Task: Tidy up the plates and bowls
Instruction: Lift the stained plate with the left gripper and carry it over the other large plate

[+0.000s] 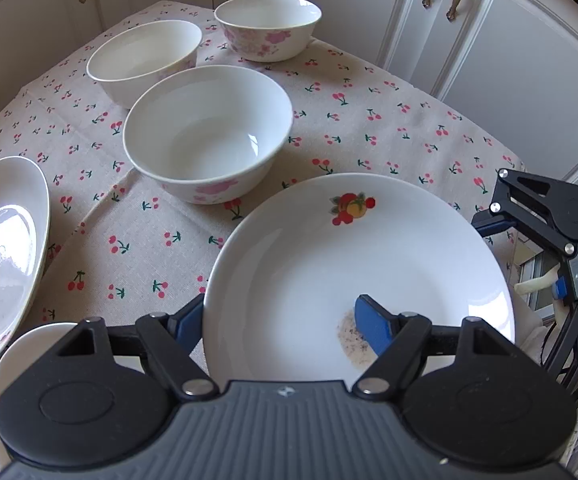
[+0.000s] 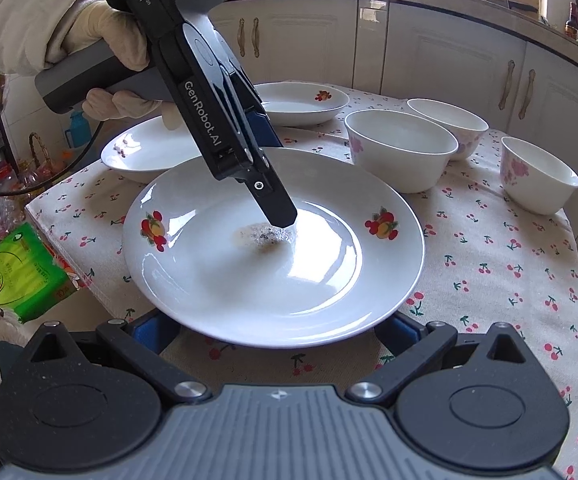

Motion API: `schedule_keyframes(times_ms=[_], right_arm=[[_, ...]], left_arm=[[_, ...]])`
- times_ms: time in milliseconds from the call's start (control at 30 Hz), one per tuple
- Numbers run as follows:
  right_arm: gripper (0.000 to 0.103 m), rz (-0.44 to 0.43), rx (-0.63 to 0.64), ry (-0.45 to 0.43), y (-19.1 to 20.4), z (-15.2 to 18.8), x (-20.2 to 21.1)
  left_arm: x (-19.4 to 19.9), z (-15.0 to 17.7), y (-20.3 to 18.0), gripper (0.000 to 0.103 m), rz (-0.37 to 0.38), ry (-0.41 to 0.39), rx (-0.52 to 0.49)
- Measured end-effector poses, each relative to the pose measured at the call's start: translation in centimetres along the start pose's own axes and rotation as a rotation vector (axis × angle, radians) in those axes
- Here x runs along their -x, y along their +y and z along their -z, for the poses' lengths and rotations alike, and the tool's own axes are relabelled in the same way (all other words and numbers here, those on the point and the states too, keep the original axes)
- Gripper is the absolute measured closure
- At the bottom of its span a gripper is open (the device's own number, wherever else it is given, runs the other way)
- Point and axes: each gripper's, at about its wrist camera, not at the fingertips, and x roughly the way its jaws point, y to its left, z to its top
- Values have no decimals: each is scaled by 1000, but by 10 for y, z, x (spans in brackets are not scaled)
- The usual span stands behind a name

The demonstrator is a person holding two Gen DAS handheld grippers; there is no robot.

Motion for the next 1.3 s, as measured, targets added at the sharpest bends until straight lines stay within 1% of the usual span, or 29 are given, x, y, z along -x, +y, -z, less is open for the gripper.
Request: schedule_keyframes(times_ms=[300,700,967,1300], right_arm=[[0,11,21,4,1,-3,2],[0,25,52,-2,2,-12,4],[0,23,90,-6,8,-24,3],[0,-1,131,-9,21,-49,-7]], left_arm=[[3,2,1,26,8,-13,6],[17,4,2,26,-2,-45,12],[31,10,9,26,-17,-75,35],[54,26,28,26,-42,-119,78]])
